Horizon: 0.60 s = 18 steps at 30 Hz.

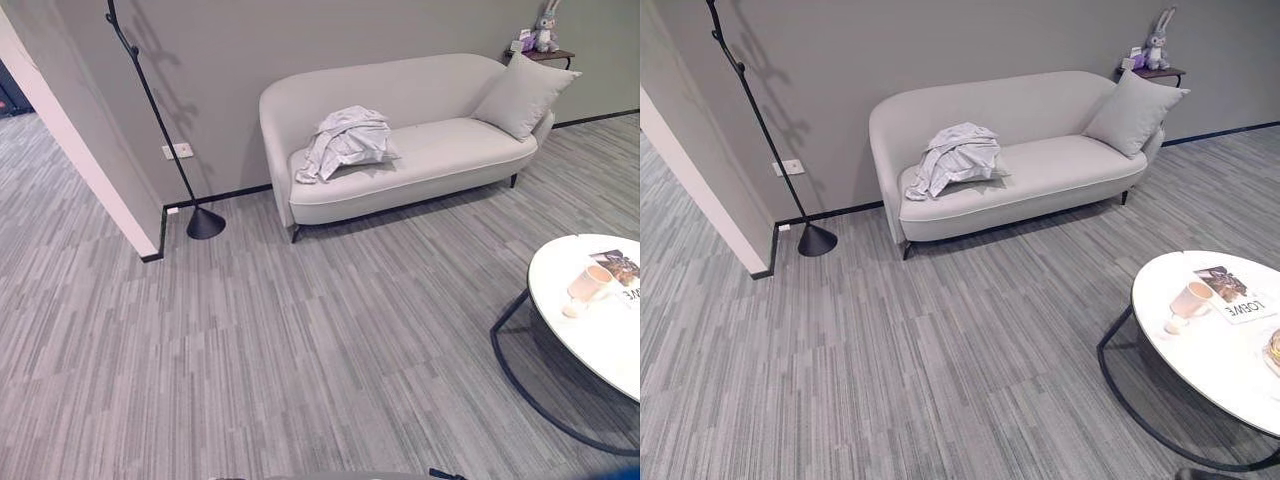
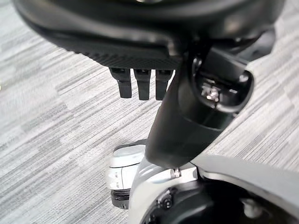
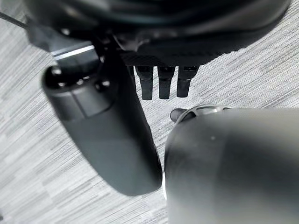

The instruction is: Hang the clothes on the sofa on the clothes rack.

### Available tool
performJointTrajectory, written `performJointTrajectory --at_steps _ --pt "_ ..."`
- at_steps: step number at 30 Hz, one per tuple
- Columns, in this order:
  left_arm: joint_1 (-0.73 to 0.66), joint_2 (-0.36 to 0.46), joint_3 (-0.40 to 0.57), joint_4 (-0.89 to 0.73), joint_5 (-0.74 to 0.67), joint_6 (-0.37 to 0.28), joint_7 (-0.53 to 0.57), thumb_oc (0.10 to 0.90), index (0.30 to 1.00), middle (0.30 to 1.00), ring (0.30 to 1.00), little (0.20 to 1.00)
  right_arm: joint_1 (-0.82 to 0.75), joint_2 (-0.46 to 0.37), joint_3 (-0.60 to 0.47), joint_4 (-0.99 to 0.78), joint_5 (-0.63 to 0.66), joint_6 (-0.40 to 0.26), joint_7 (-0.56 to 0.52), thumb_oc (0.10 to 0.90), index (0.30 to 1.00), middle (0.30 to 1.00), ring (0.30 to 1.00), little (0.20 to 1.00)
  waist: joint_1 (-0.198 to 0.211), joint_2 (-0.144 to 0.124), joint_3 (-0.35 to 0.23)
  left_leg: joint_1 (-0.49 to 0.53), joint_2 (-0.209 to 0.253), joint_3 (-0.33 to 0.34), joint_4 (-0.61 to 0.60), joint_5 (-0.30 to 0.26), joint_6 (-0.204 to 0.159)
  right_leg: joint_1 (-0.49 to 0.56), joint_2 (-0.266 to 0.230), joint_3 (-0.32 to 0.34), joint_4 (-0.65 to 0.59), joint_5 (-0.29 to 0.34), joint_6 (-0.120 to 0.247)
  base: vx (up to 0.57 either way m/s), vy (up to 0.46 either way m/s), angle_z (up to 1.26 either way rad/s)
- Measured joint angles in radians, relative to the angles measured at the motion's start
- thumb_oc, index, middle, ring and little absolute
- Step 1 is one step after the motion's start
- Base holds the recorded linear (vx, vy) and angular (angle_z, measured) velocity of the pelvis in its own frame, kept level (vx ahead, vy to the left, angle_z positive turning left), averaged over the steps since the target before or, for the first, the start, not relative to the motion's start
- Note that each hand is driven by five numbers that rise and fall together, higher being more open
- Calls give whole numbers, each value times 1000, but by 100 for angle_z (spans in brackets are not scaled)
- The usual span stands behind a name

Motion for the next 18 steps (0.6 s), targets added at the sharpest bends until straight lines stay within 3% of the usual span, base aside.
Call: performJointTrajectory --at_steps 15,18 --pt "-10 2 -67 -1 104 25 2 800 900 900 900 900 -32 8 83 -33 -111 22 22 800 900 900 900 900 -15 -11 0 33 -13 -16 -15 -2 10 28 -13 -9 13 -2 -3 8 59 3" --pt "-17 6 -69 -1 142 34 2 800 900 900 900 900 -32 20 86 -41 -110 21 23 800 900 900 900 900 -19 -30 21 36 -28 -19 -14 2 24 2 -36 -9 74 -18 -1 -26 115 2"
